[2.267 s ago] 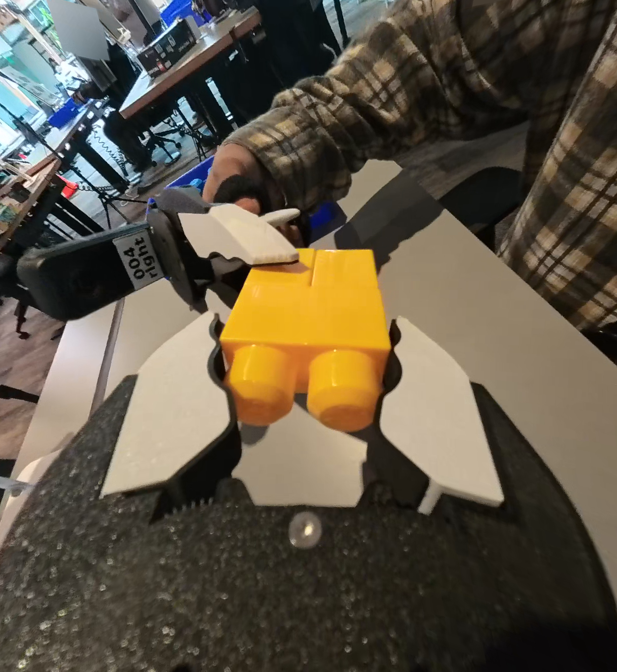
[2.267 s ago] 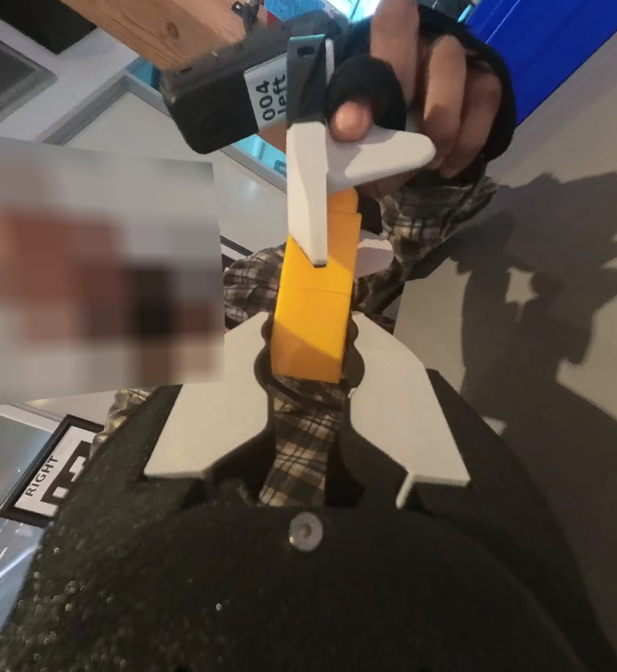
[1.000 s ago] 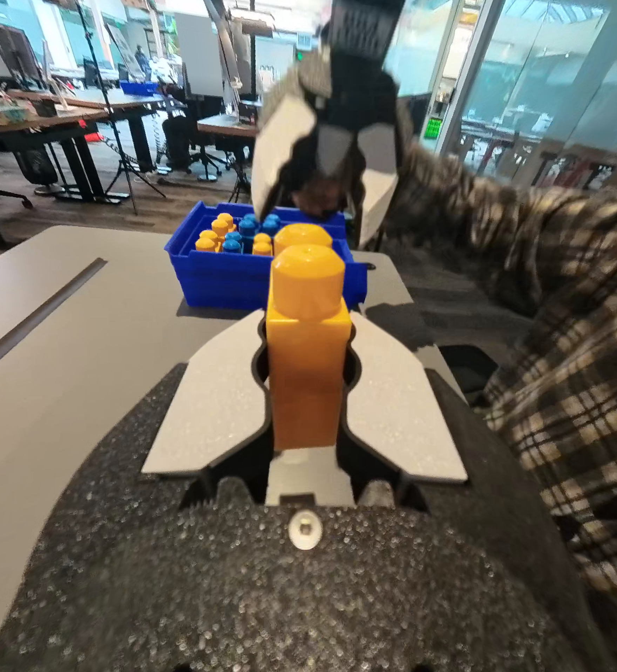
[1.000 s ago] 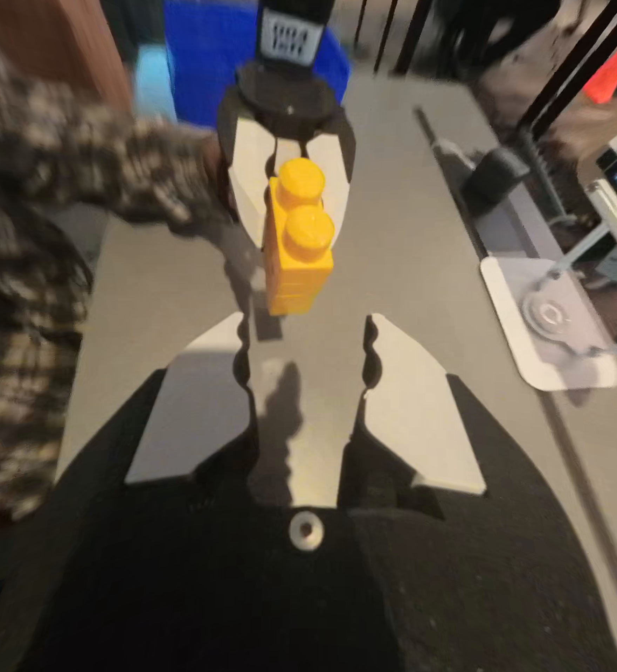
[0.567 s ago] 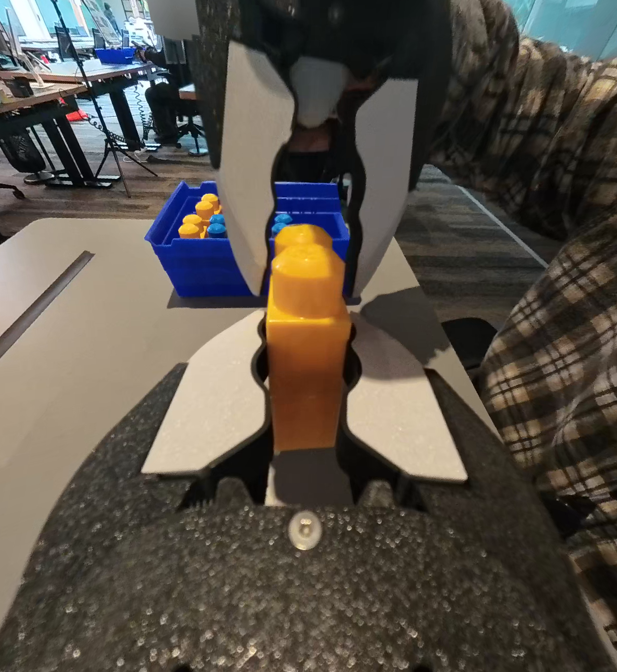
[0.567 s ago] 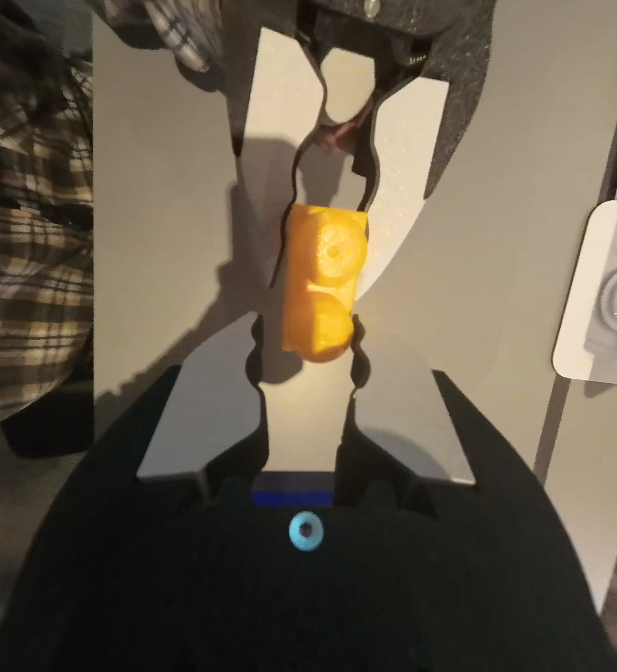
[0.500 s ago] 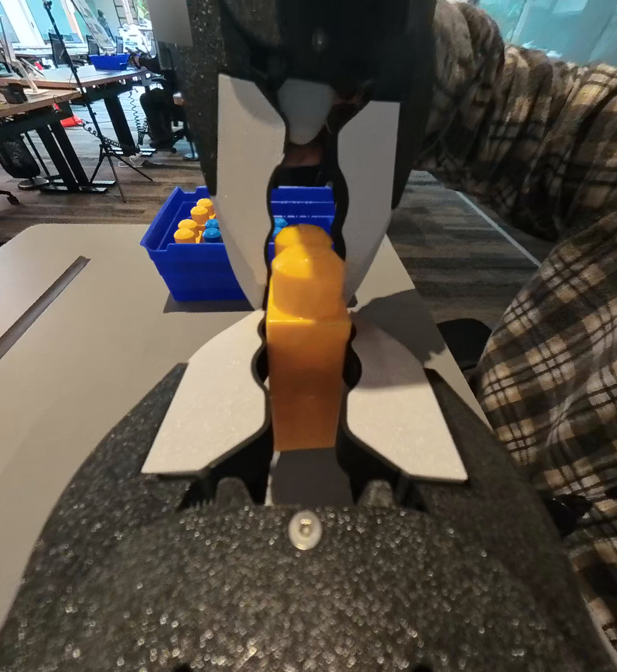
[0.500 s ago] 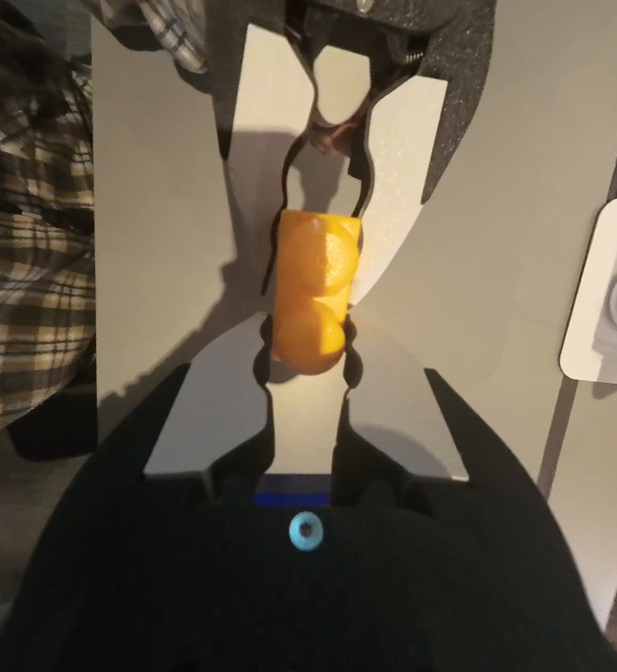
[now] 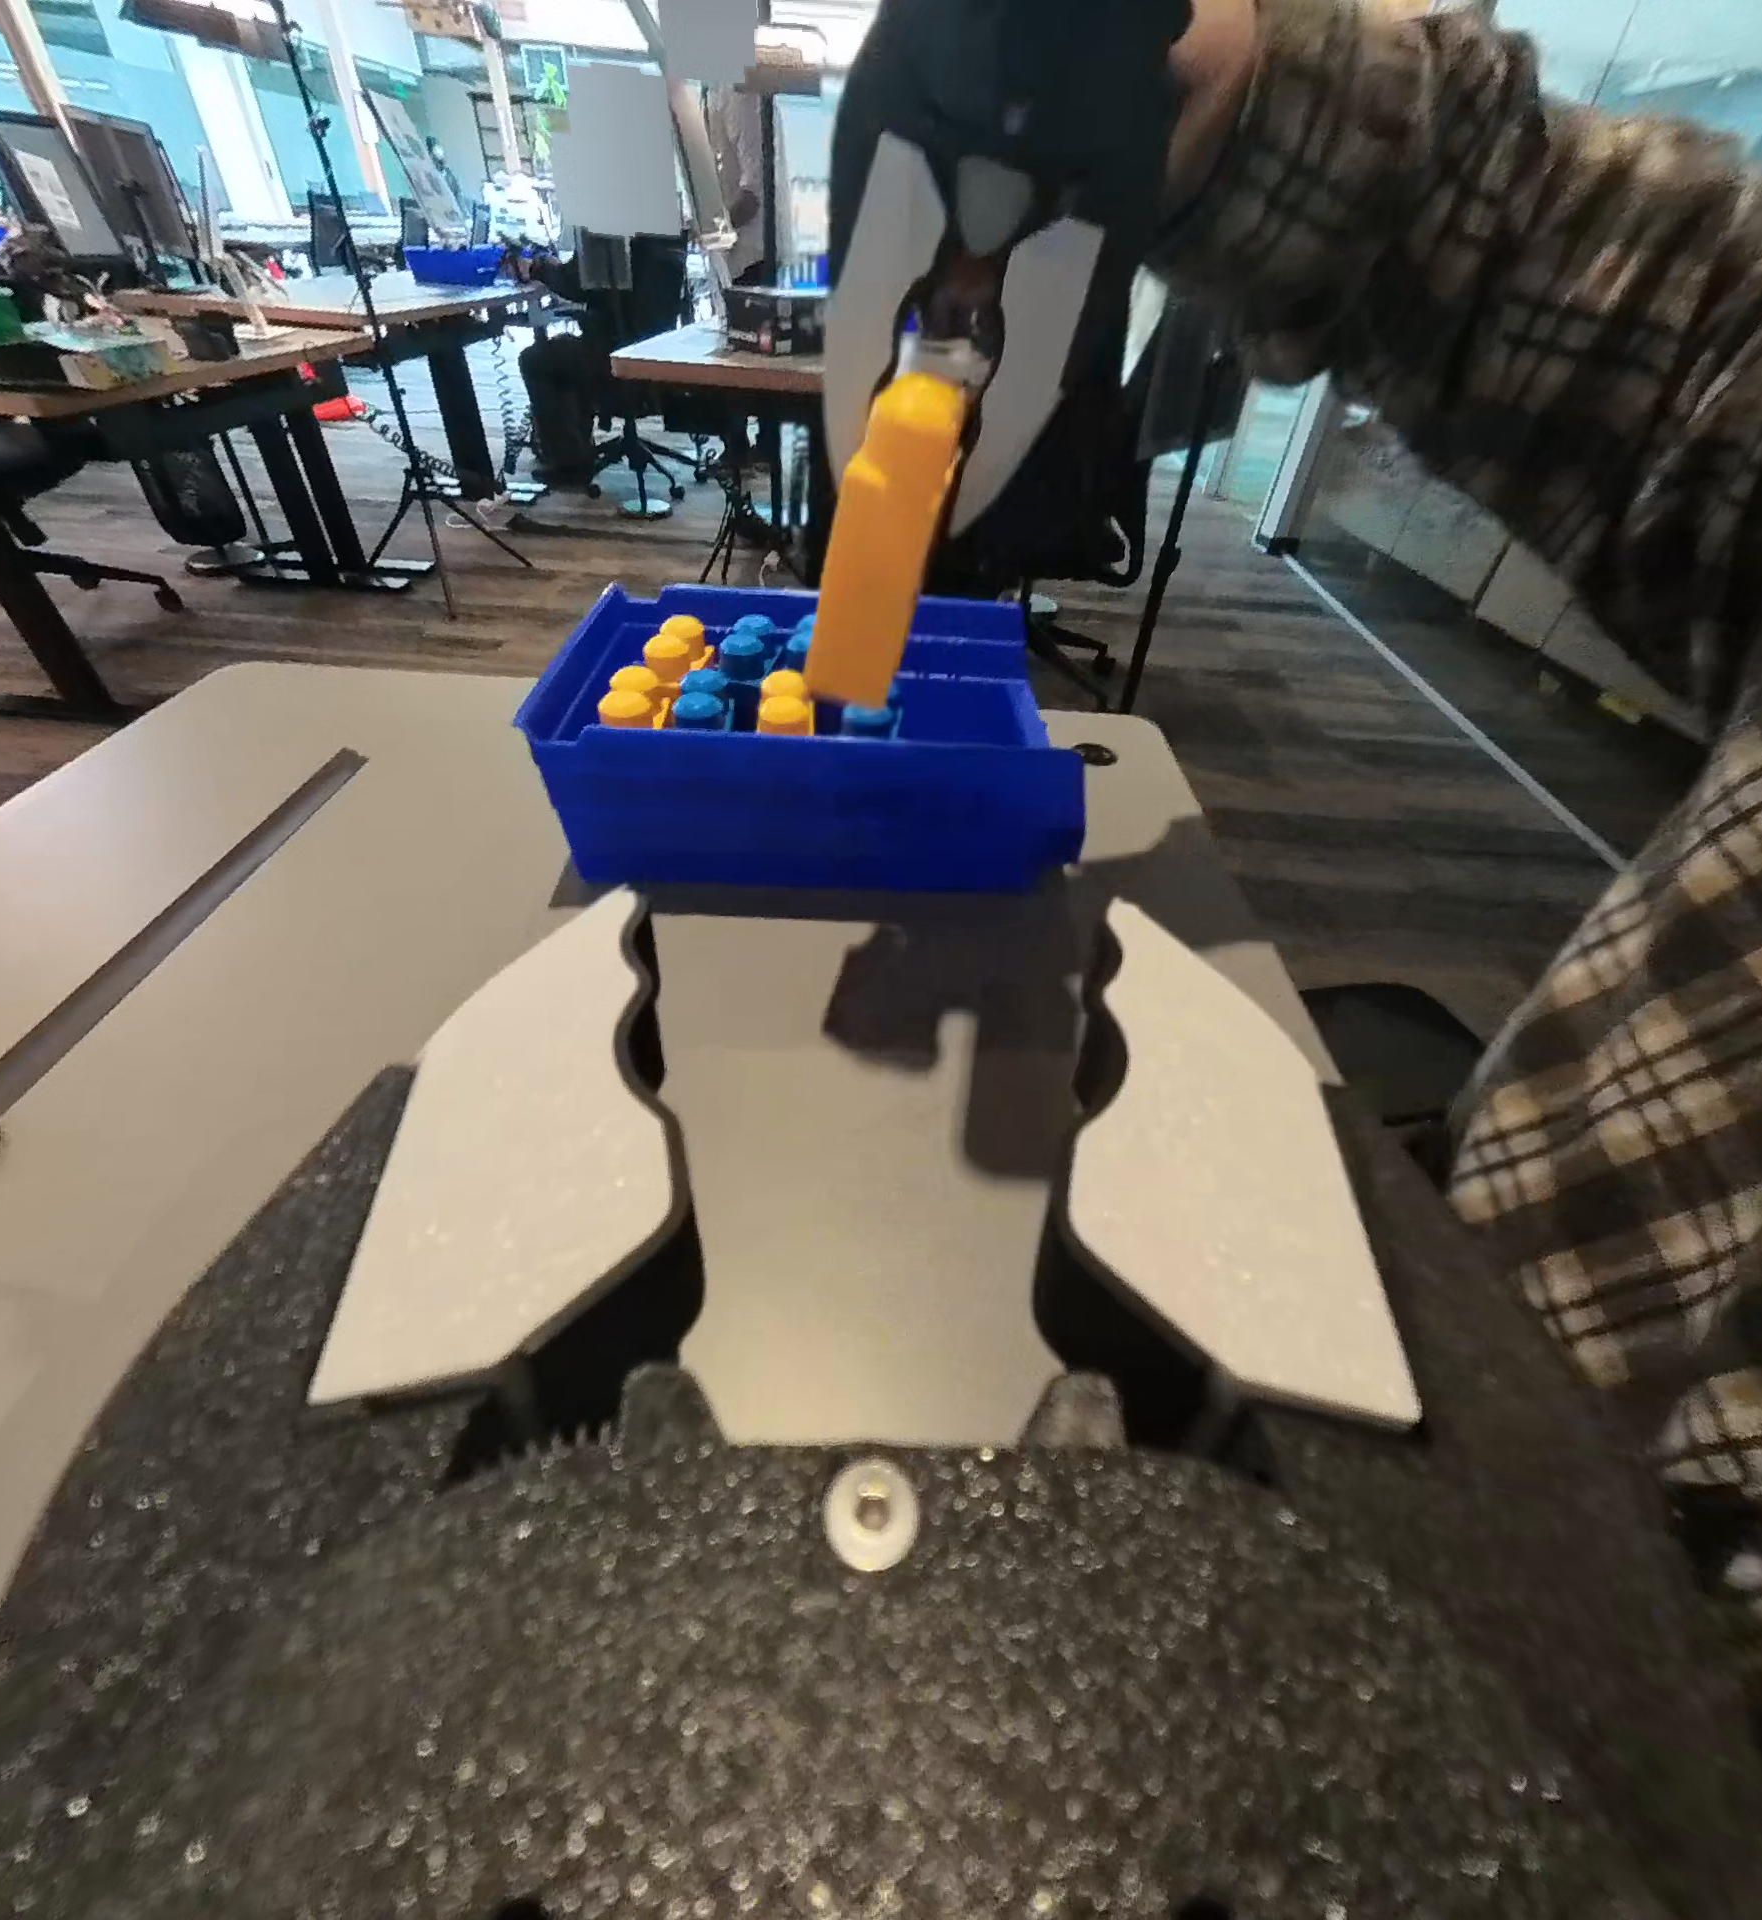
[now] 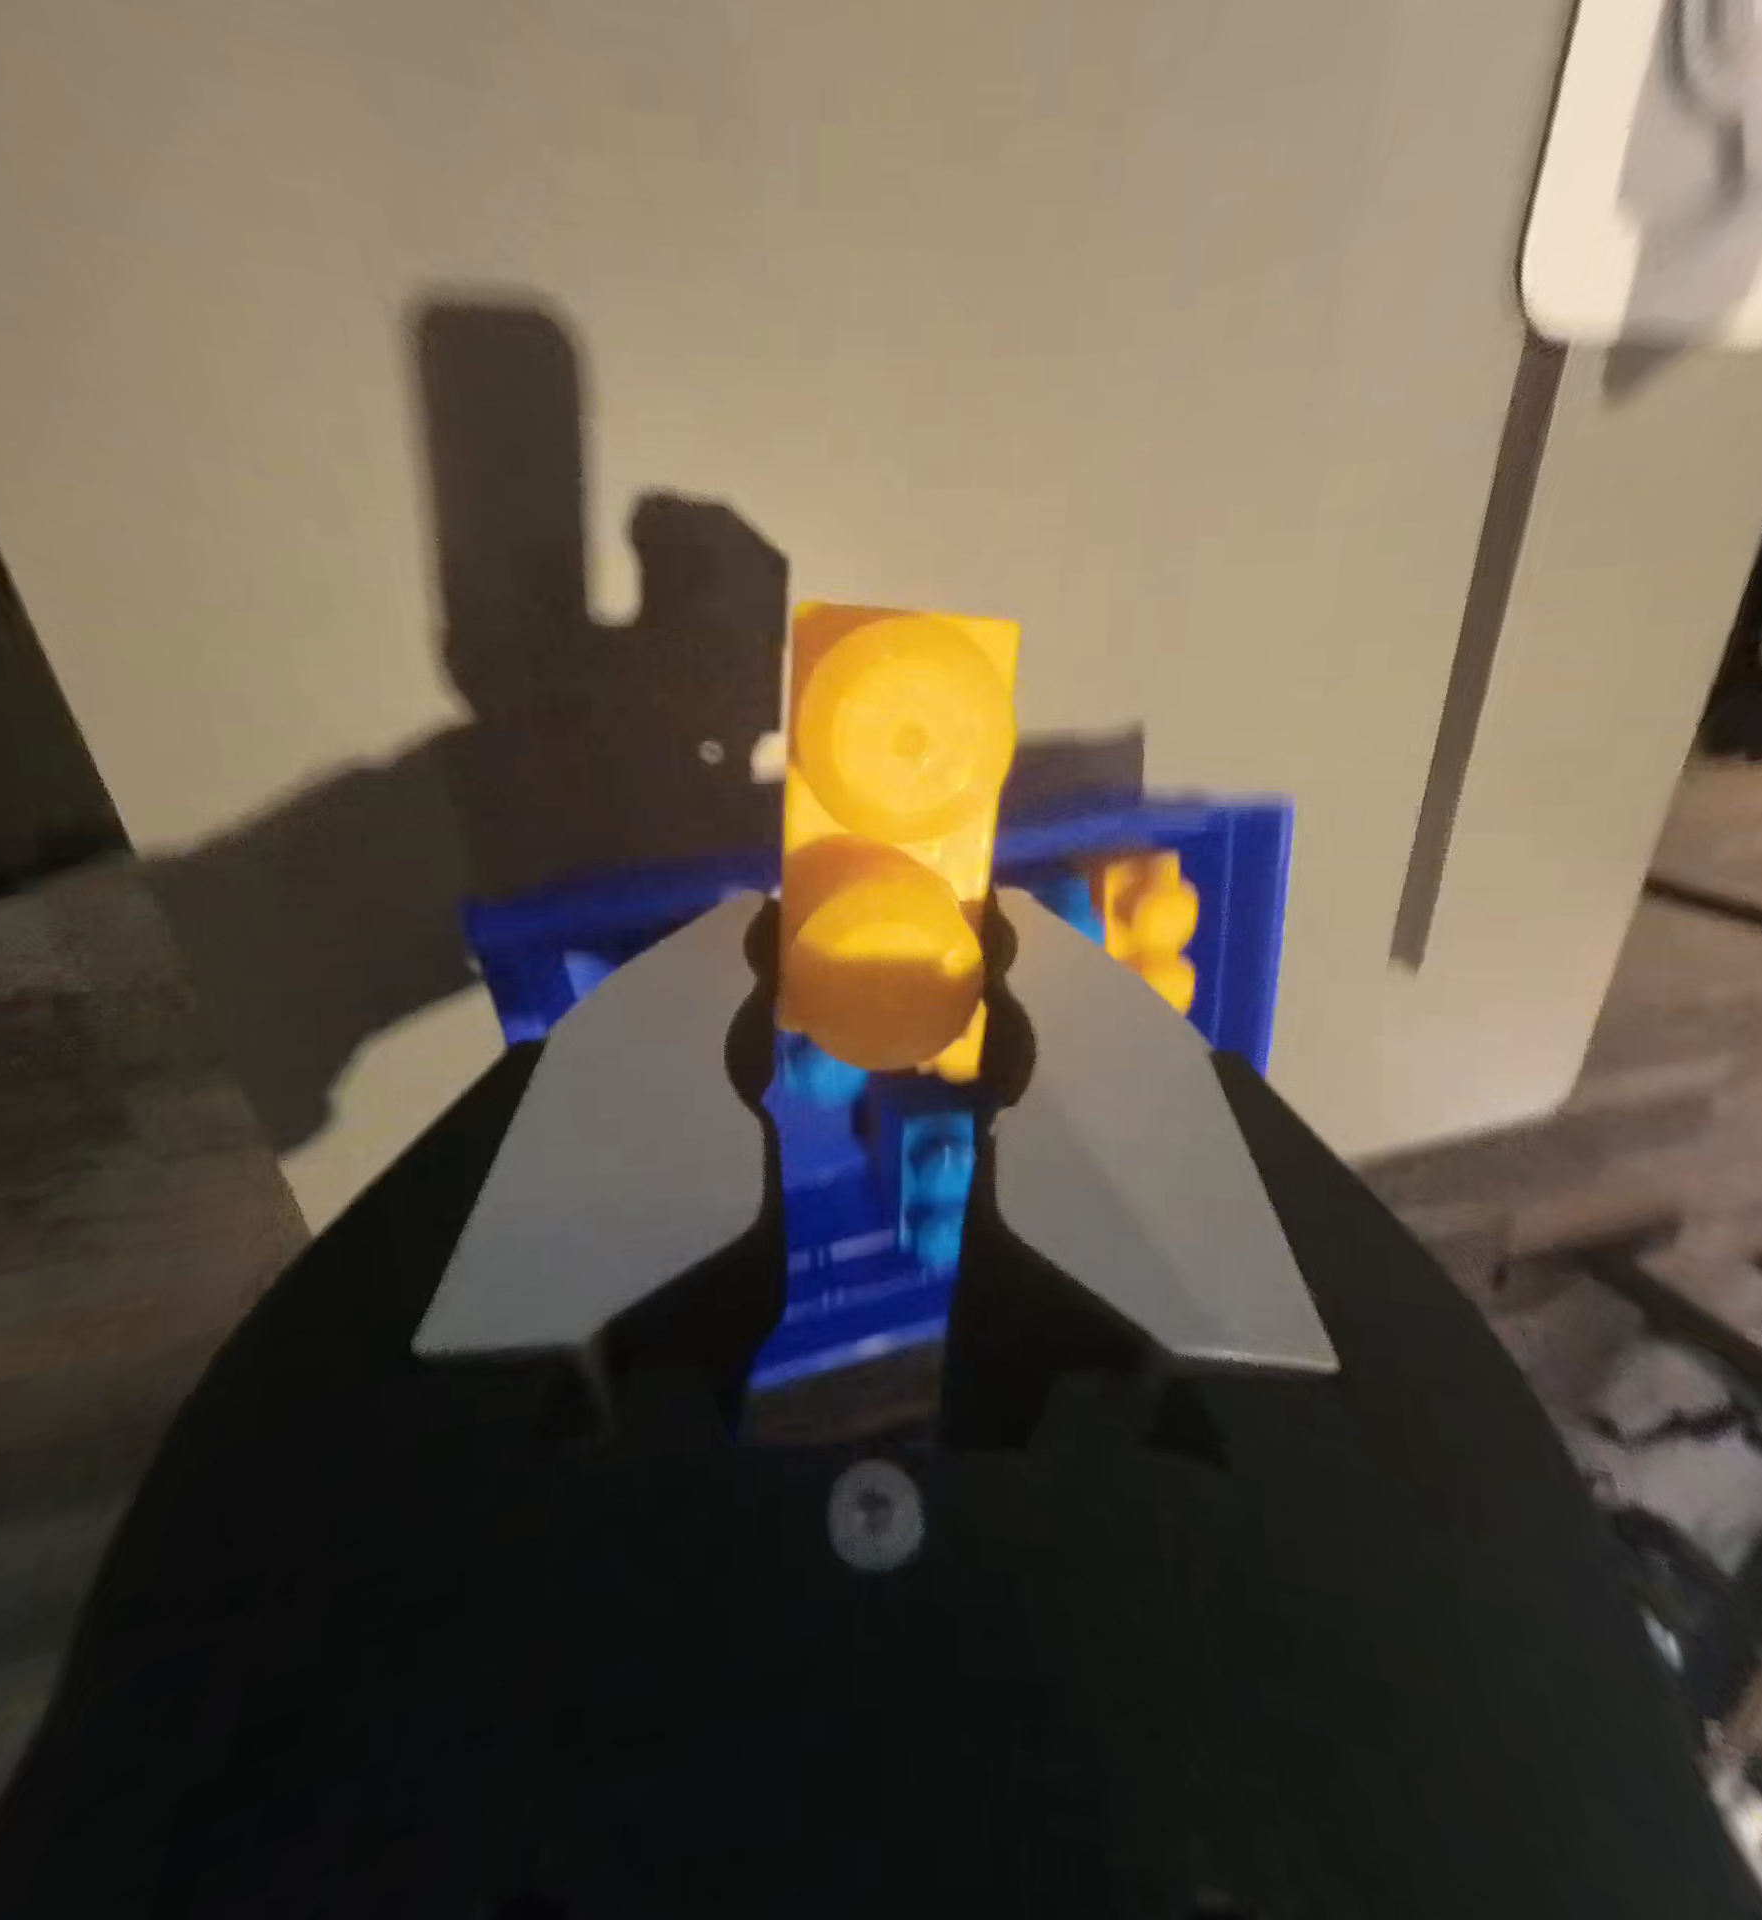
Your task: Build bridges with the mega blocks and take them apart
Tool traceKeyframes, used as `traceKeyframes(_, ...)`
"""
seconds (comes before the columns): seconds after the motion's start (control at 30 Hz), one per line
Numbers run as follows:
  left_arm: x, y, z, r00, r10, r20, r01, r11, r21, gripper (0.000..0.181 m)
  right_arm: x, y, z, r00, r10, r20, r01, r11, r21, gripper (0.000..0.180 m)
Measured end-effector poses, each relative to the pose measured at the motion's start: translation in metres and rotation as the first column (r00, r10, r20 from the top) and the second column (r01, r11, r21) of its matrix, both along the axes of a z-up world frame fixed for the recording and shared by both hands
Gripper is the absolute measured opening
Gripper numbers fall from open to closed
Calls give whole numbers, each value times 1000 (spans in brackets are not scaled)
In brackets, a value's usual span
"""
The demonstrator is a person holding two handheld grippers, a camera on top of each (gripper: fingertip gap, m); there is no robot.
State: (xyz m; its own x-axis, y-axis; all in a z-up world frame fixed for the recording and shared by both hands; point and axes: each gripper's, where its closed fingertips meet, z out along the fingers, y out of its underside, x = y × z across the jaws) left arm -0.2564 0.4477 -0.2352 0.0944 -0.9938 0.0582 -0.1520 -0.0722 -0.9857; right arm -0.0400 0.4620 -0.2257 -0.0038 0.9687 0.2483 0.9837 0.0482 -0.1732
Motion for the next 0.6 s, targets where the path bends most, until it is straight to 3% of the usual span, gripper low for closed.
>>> traceKeyframes(0.23,2,-7,-34,998,15,-54,-16,1000,-8,73,140,-11,-39,985,-134,108,139,989,-44,36)
traceKeyframes(0.37,-1,-8,-46,998,60,-30,-60,998,-6,71,160,-11,-79,985,-116,127,127,988,-88,36)
traceKeyframes(0.6,-12,4,-51,994,93,51,-85,987,-138,71,170,0,-124,992,-91,87,103,985,-138,36)
